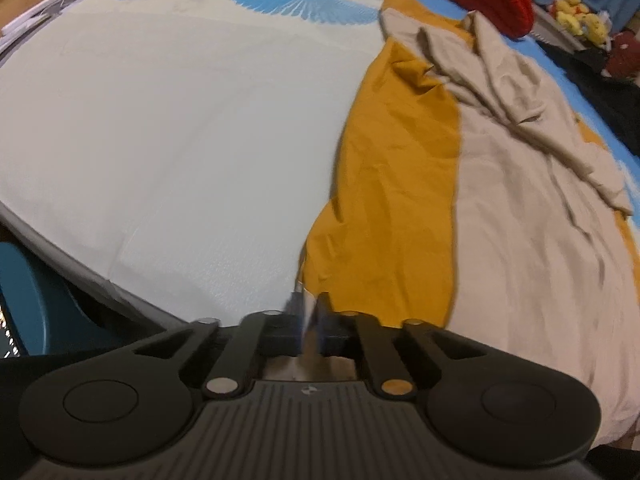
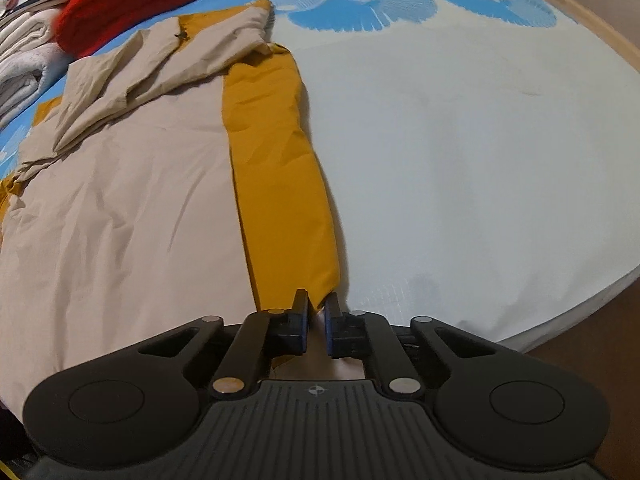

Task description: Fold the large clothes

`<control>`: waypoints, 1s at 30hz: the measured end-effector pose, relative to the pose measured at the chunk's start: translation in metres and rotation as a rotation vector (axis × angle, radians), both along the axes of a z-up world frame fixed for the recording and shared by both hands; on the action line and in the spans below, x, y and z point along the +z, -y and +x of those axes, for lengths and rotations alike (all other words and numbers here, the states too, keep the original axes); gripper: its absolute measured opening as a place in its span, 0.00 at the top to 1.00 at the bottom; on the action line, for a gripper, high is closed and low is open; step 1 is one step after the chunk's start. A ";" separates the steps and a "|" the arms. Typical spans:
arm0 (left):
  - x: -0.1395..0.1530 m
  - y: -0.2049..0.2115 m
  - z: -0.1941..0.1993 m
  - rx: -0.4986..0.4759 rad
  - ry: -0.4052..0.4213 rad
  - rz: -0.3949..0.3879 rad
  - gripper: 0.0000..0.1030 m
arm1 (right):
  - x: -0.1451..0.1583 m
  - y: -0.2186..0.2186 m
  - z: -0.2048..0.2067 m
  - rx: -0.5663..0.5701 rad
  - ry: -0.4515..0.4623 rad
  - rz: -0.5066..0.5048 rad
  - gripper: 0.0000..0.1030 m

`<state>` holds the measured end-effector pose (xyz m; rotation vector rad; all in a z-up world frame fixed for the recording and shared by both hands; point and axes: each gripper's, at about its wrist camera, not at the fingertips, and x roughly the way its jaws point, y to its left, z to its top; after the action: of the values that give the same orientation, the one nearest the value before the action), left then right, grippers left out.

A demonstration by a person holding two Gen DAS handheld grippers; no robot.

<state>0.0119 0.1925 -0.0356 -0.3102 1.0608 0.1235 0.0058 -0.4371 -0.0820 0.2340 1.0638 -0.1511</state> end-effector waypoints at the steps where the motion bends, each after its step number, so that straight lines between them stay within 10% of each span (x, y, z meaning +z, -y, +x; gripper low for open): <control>1: 0.006 0.001 -0.002 -0.008 0.019 0.000 0.97 | 0.004 -0.001 -0.001 0.005 0.012 -0.005 0.95; 21: 0.205 -0.039 -0.100 -0.178 0.352 -0.332 0.99 | 0.190 0.007 -0.079 0.086 0.398 0.238 0.99; 30: 0.202 -0.059 -0.082 -0.126 0.335 -0.391 0.99 | 0.219 0.030 -0.109 0.051 0.430 0.277 0.99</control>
<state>-0.0699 0.2512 0.1666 -0.5937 0.7634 -0.2464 -0.1037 -0.4675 0.1367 0.4665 0.6581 0.0927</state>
